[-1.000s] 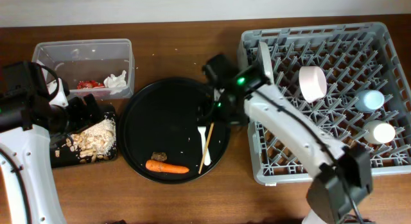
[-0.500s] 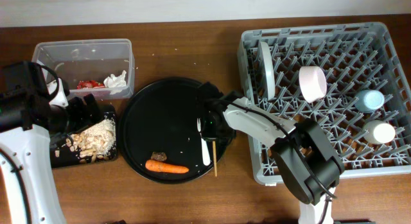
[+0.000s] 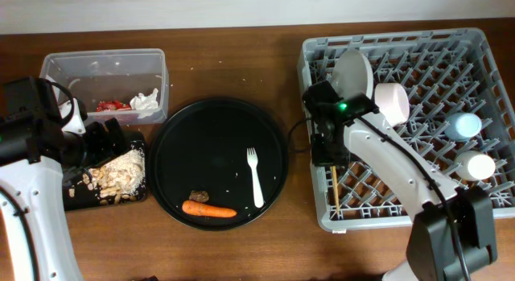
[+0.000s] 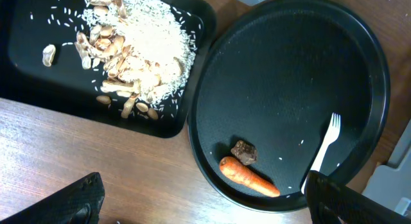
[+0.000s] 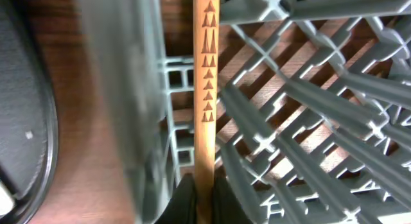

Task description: Sort waste into correct bins and load items into the dishwasher rack

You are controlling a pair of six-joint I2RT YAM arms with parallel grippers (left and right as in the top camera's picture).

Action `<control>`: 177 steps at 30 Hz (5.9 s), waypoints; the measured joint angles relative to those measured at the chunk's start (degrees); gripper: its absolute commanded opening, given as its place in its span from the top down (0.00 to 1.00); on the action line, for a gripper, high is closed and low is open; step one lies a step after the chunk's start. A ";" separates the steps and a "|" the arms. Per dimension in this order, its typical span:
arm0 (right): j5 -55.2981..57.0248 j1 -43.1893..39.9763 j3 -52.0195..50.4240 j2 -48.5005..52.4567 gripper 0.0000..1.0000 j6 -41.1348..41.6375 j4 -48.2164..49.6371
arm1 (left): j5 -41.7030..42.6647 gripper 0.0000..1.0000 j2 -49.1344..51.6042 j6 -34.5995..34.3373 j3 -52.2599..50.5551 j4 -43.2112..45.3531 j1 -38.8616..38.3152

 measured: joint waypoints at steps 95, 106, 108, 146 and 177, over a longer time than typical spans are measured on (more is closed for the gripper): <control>-5.55 -30.64 22.14 -6.49 0.59 -13.55 -18.43 | 3.82 0.01 -0.09 -52.83 -47.74 37.48 -36.30; -5.55 -30.64 22.14 -6.49 0.59 -13.53 -18.43 | -2.45 0.56 4.22 -54.23 -48.06 39.76 -36.30; -5.57 -30.64 22.14 -6.49 0.59 -13.53 -18.40 | -2.78 0.65 5.18 -54.25 -47.50 38.97 -36.30; -5.73 -30.64 22.14 -6.49 0.59 -13.53 -18.25 | -16.50 0.13 18.12 -29.51 -17.68 29.97 15.19; -5.73 -30.64 22.10 -6.49 0.59 -13.55 -18.84 | -4.63 0.80 10.64 -40.63 -41.64 39.58 -30.34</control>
